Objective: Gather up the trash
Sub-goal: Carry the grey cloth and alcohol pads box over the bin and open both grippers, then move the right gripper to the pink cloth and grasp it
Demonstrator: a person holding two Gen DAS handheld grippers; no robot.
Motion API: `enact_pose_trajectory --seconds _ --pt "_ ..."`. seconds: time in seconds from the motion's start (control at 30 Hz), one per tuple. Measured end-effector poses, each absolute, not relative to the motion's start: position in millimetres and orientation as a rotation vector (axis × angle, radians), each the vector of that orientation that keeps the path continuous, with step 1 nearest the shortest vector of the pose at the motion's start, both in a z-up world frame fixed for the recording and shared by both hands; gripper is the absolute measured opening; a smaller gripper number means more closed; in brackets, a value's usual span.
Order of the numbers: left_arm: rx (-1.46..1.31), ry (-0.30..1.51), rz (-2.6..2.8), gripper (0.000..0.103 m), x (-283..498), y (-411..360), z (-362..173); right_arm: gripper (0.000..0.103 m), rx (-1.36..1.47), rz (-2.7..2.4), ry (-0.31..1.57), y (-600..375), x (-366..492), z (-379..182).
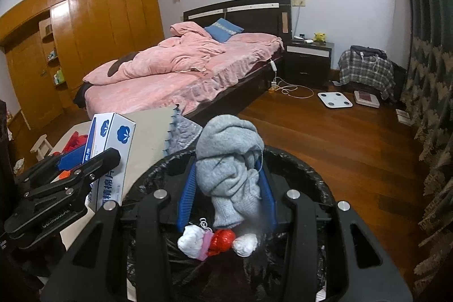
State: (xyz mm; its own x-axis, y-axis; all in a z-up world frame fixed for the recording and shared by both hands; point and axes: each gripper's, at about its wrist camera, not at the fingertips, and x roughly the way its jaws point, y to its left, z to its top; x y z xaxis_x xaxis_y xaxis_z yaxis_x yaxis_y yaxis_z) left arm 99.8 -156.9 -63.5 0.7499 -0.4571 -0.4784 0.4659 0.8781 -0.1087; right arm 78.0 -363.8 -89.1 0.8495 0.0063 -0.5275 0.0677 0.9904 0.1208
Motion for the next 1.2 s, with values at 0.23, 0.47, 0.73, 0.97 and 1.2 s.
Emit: enact_pose_trajectory --seconds 0.23,0.47,0.73,0.97,1.2 --pt "0.019 0.55 -0.554 0.061 107 -168 -70 0.065 0.136 -0.067 0.561 -372 77 -98" --pt "0.011 0.558 -0.521 0.079 109 -158 -74 0.092 0.127 -0.118 0.531 -374 74 -96" --pt "0.004 0.53 -0.386 0.093 111 -108 -67 0.098 0.137 -0.084 0.518 -359 76 -91" --pt "-0.008 0.522 -0.256 0.095 108 -48 -68 0.098 0.121 -0.004 0.527 -321 89 -90" --pt "-0.011 0.515 -0.117 0.095 101 17 -74 0.098 0.099 0.103 0.527 -262 110 -90"
